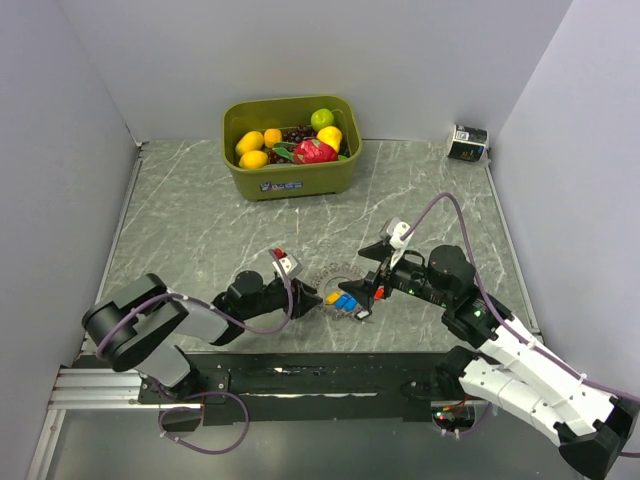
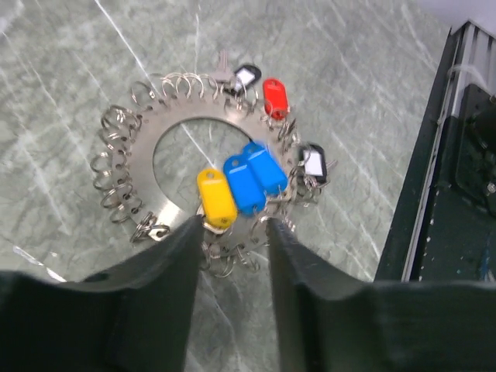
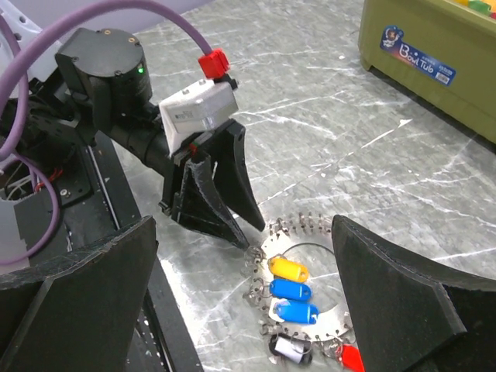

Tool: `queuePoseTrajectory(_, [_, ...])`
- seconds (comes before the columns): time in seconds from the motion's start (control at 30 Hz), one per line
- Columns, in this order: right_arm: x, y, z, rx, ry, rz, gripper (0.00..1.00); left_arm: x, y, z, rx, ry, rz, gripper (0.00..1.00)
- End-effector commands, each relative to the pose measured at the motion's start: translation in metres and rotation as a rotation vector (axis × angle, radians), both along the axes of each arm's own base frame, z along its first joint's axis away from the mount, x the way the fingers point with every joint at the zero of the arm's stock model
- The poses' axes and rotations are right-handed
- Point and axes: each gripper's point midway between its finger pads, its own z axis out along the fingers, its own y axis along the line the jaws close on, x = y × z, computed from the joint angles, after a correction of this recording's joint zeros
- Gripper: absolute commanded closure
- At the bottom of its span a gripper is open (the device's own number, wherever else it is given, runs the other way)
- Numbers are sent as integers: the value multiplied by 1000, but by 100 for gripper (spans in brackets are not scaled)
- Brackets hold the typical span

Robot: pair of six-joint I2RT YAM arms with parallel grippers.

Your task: Put the keys on the keyring

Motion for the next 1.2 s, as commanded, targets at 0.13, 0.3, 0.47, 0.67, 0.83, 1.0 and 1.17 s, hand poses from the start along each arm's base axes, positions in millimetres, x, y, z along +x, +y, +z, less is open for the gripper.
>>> queuePoseTrajectory(0.13, [-2, 0, 36, 62, -55, 3, 0, 11, 10, 42, -71, -117, 82, 27])
queuePoseTrajectory(0.3, [-1, 2, 32, 65, -45, 7, 0, 22, 7, 60, -98, -172, 110, 10])
queuePoseTrajectory(0.47, [0, 1, 31, 50, -42, 2, 0, 24, 0, 71, -142, -199, 95, 4])
queuePoseTrajectory(0.67, [1, 1, 29, 46, -38, -4, 0, 27, -8, 82, -169, -227, 74, 4])
queuePoseTrajectory(0.83, [2, 2, 28, 38, -23, -2, 0, 31, -9, 83, -163, -238, 81, 4])
queuePoseTrajectory(1.0, [3, 3, 28, 45, -18, -8, 0, 32, -1, 86, -173, -252, 110, 4])
queuePoseTrajectory(1.17, [4, 6, 24, 47, -10, 1, 0, 34, 5, 85, -153, -261, 126, 3])
